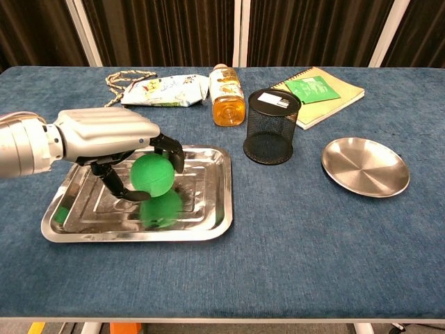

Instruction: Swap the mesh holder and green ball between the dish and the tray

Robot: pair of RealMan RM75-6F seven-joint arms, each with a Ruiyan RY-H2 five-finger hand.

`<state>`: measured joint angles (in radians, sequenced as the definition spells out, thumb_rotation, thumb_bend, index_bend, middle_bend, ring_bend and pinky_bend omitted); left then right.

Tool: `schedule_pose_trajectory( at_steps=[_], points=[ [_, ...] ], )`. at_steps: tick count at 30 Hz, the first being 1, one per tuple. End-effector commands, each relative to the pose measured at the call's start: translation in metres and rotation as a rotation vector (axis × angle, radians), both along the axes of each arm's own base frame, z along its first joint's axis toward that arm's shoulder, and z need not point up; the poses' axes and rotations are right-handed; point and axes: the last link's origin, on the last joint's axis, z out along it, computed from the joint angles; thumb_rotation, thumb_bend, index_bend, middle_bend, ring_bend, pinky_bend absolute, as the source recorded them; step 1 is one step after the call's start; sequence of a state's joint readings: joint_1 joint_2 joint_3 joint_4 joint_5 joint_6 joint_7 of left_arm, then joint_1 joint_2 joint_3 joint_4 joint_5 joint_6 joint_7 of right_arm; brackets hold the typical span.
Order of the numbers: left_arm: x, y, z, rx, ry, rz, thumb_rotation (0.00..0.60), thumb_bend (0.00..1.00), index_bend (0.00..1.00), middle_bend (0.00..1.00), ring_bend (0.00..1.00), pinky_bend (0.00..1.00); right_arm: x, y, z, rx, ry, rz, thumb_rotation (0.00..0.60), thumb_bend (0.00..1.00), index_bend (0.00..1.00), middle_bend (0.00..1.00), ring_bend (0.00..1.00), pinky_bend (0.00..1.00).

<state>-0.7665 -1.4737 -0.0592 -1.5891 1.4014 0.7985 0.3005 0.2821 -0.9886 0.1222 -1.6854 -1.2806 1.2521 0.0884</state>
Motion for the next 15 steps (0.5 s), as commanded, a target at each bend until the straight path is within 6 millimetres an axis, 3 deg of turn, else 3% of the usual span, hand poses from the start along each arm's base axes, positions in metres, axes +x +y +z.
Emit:
schedule_pose_trajectory(
  at_steps=[1, 6, 15],
  points=[
    [0.004, -0.002, 0.0, 0.004, -0.008, -0.021, 0.6, 0.32, 0.33, 0.35, 0.38, 0.7, 0.0, 0.0, 0.001, -0.004, 0.0, 0.0, 0.6, 0.13, 0.0, 0.01, 0.0, 0.0],
    [0.027, -0.009, -0.001, -0.004, -0.042, -0.094, 0.6, 0.32, 0.34, 0.36, 0.39, 0.69, 0.0, 0.0, 0.006, -0.015, -0.001, -0.002, 0.6, 0.13, 0.0, 0.01, 0.0, 0.0],
    [0.101, -0.023, -0.025, -0.065, -0.081, -0.328, 0.6, 0.32, 0.34, 0.36, 0.39, 0.69, -0.003, -0.001, 0.008, -0.013, -0.015, -0.011, 0.6, 0.13, 0.0, 0.01, 0.0, 0.0]
  ],
)
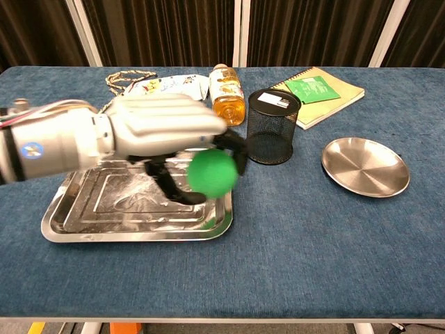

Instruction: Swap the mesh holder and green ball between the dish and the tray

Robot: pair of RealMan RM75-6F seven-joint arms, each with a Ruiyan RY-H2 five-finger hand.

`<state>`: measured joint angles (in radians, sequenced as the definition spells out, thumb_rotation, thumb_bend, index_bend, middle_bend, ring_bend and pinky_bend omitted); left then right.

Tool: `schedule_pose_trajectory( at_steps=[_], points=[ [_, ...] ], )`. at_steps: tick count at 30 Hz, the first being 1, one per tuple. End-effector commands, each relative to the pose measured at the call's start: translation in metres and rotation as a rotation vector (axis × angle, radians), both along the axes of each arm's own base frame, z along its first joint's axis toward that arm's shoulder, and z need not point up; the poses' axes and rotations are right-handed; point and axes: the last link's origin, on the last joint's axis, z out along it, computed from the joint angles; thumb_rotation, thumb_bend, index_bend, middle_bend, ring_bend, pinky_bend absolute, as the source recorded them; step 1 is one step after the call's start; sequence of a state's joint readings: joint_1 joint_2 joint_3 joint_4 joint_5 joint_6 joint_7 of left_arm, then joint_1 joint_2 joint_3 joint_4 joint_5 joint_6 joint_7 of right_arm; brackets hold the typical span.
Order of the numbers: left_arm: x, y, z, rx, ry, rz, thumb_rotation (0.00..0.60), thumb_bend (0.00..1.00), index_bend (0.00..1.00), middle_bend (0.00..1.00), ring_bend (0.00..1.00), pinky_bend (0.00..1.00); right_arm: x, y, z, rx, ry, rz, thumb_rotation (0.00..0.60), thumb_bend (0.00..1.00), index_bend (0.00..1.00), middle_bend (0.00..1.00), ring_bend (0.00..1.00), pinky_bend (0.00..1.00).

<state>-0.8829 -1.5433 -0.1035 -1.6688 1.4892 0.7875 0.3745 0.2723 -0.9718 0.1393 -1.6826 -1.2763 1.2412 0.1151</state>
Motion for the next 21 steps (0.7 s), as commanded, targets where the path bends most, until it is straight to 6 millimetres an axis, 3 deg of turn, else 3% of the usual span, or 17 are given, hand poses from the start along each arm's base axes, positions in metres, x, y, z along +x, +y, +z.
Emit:
schedule_pose_trajectory(
  at_steps=[1, 10, 16, 21],
  points=[
    [0.027, -0.002, -0.013, -0.018, 0.001, -0.085, 0.6, 0.32, 0.34, 0.36, 0.39, 0.69, -0.001, -0.001, 0.001, -0.002, -0.003, 0.0, 0.6, 0.13, 0.0, 0.01, 0.0, 0.0],
    [0.063, 0.012, -0.035, -0.021, 0.008, -0.203, 0.6, 0.33, 0.34, 0.36, 0.39, 0.69, -0.005, -0.005, 0.008, -0.026, -0.003, 0.002, 0.6, 0.15, 0.0, 0.01, 0.0, 0.0],
    [0.071, 0.016, -0.041, -0.02, -0.032, -0.226, 0.6, 0.33, 0.35, 0.37, 0.4, 0.69, -0.01, -0.007, 0.012, -0.043, -0.021, -0.014, 0.6, 0.17, 0.0, 0.02, 0.0, 0.0],
    [0.064, 0.011, -0.055, -0.04, -0.038, -0.237, 0.6, 0.33, 0.38, 0.38, 0.41, 0.69, -0.011, -0.008, 0.022, -0.061, -0.078, -0.009, 0.6, 0.17, 0.0, 0.02, 0.0, 0.0]
  ],
)
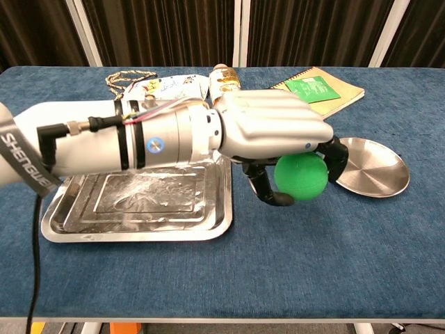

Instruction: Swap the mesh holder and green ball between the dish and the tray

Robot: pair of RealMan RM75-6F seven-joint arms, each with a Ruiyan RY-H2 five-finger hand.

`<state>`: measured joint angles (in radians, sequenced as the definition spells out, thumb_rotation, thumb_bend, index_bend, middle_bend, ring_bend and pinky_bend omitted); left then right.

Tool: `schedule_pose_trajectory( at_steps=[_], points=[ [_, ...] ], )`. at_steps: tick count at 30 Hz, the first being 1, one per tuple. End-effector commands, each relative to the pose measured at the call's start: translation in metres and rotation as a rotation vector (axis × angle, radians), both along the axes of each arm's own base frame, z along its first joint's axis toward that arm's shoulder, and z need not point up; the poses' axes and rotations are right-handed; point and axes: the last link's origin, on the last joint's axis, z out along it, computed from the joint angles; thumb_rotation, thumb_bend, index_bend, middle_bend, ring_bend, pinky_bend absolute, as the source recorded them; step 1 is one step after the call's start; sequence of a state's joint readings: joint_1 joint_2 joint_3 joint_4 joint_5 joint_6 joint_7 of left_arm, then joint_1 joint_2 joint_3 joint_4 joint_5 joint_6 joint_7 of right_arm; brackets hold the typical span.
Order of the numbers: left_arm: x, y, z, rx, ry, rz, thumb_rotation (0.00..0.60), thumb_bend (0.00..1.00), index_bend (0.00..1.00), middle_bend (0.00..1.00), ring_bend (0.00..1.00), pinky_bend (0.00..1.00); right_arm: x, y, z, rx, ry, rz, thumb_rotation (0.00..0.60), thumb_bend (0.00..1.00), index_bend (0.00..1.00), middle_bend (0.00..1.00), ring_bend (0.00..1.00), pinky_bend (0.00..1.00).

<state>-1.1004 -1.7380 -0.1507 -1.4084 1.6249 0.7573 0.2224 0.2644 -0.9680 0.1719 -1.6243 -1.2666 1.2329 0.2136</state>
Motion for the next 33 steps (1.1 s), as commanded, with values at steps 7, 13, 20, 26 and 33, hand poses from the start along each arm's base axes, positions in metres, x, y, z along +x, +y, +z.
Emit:
schedule_pose_trajectory(
  at_steps=[7, 13, 20, 26, 33],
  points=[
    [-0.007, -0.01, -0.021, -0.03, 0.022, -0.058, 0.6, 0.33, 0.4, 0.39, 0.41, 0.69, 0.01, -0.006, 0.013, -0.001, -0.024, 0.033, 0.6, 0.17, 0.0, 0.03, 0.0, 0.0],
    [0.0, -0.003, -0.023, -0.009, 0.018, -0.086, 0.6, 0.33, 0.4, 0.39, 0.41, 0.69, 0.019, -0.009, 0.014, 0.005, -0.018, 0.055, 0.6, 0.17, 0.0, 0.03, 0.0, 0.0],
    [0.0, 0.006, -0.033, 0.016, 0.036, -0.097, 0.6, 0.33, 0.4, 0.39, 0.41, 0.69, 0.02, -0.008, 0.016, 0.004, -0.015, 0.048, 0.6, 0.18, 0.0, 0.03, 0.0, 0.0],
    [-0.001, 0.01, -0.038, 0.037, 0.012, -0.102, 0.6, 0.33, 0.4, 0.38, 0.41, 0.68, 0.021, -0.008, 0.016, 0.003, -0.022, 0.051, 0.6, 0.18, 0.0, 0.03, 0.0, 0.0],
    [-0.006, 0.01, -0.042, 0.04, 0.023, -0.122, 0.6, 0.31, 0.34, 0.33, 0.36, 0.64, 0.022, -0.008, 0.019, -0.016, -0.024, 0.063, 0.6, 0.18, 0.0, 0.03, 0.0, 0.0]
  ],
)
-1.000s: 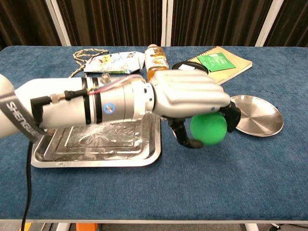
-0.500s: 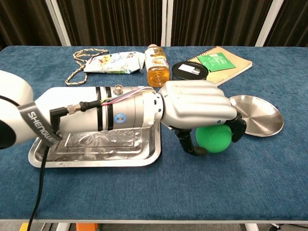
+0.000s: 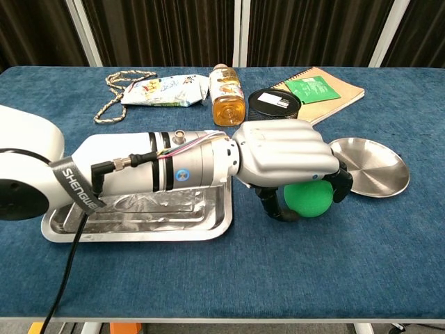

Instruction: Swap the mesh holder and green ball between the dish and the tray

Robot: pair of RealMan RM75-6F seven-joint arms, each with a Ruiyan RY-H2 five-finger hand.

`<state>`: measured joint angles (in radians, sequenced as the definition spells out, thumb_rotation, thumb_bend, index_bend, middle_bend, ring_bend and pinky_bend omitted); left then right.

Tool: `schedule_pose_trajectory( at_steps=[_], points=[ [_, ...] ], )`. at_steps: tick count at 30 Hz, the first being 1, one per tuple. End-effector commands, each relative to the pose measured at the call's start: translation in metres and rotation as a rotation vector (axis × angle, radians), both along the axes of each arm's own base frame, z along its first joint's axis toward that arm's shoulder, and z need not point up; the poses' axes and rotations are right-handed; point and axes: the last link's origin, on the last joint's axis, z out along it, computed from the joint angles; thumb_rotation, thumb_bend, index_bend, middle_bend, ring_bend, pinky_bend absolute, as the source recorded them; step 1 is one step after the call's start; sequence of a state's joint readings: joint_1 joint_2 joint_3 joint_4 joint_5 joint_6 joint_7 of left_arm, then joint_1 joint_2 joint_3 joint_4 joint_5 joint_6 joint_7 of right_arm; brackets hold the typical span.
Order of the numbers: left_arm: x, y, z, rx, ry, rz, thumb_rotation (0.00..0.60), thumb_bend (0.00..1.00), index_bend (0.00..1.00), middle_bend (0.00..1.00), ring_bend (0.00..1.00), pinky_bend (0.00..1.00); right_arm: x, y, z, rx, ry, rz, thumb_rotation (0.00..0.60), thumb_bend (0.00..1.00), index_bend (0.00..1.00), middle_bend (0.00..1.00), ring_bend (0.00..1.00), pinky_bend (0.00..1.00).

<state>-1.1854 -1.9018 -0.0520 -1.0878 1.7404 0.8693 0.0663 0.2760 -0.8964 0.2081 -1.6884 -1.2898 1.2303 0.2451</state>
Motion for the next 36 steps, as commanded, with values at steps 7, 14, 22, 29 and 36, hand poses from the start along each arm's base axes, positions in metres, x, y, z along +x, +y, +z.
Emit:
schedule_pose_trajectory(
  at_steps=[7, 14, 22, 29, 36],
  points=[
    [-0.002, 0.001, -0.004, 0.021, -0.008, -0.029, 0.6, 0.24, 0.25, 0.27, 0.28, 0.6, -0.004, 0.001, 0.001, -0.01, -0.005, -0.006, 0.6, 0.18, 0.0, 0.03, 0.0, 0.0],
    [-0.005, -0.001, -0.007, 0.004, -0.005, -0.014, 0.6, 0.23, 0.25, 0.27, 0.28, 0.59, -0.005, 0.0, 0.001, -0.011, -0.006, -0.006, 0.6, 0.18, 0.0, 0.03, 0.0, 0.0],
    [-0.007, -0.004, 0.011, 0.032, -0.058, -0.041, 0.6, 0.22, 0.25, 0.26, 0.27, 0.59, -0.005, 0.001, 0.005, -0.026, -0.011, -0.005, 0.6, 0.18, 0.0, 0.03, 0.0, 0.0],
    [-0.013, -0.001, 0.051, 0.073, -0.165, 0.005, 0.6, 0.22, 0.25, 0.26, 0.27, 0.59, -0.003, 0.002, 0.004, -0.022, -0.01, -0.005, 0.6, 0.18, 0.0, 0.03, 0.0, 0.0],
    [-0.042, 0.014, 0.098, 0.191, -0.232, 0.148, 0.6, 0.21, 0.25, 0.26, 0.27, 0.59, 0.002, -0.001, -0.003, 0.006, 0.006, 0.003, 0.6, 0.18, 0.0, 0.03, 0.0, 0.0]
  ],
)
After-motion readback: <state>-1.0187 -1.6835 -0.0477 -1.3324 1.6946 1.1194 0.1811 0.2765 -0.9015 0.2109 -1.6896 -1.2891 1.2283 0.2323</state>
